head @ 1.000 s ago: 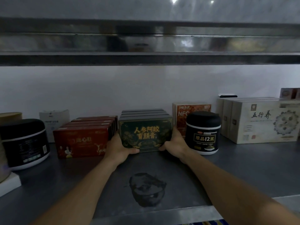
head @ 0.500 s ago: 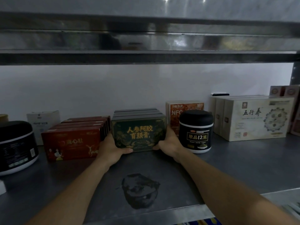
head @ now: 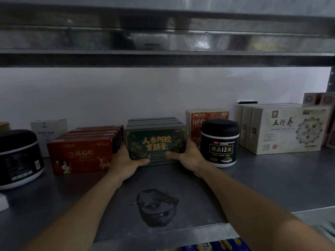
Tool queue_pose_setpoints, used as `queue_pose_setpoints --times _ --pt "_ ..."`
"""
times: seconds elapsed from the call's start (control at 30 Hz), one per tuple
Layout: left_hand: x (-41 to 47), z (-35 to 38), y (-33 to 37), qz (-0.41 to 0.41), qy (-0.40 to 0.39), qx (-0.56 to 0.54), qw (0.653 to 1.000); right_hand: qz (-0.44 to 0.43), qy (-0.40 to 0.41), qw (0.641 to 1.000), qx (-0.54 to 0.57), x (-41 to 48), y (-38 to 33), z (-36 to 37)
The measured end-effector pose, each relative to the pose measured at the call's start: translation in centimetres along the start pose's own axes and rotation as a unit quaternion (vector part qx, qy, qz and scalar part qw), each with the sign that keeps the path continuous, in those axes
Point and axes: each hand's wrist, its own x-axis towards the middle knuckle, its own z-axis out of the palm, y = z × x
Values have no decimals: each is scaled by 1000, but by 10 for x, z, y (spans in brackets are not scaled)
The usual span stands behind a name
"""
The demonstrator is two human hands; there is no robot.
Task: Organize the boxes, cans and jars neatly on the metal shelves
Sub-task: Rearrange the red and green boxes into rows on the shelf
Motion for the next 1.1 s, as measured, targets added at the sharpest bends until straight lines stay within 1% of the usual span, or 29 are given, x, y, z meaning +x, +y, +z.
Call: queue_pose_setpoints --times 0.37,0.63,0.87,0.97,1.1 --pt "-2 0 2 1 1 15 1000 1 -8 1000 -2 -3 -4 -1" --pt "-3 -1 3 -14 2 24 1000 12 7 1000 -20 -5 -5 0" --pt "-16 -5 18 -29 6 48 998 26 41 994 -97 -15 -13 1" --pt "-27 -9 25 -41 13 59 997 31 85 984 -150 -27 -19 1" --pt "-48 -15 40 -44 24 79 996 16 133 965 -225 -52 -31 3"
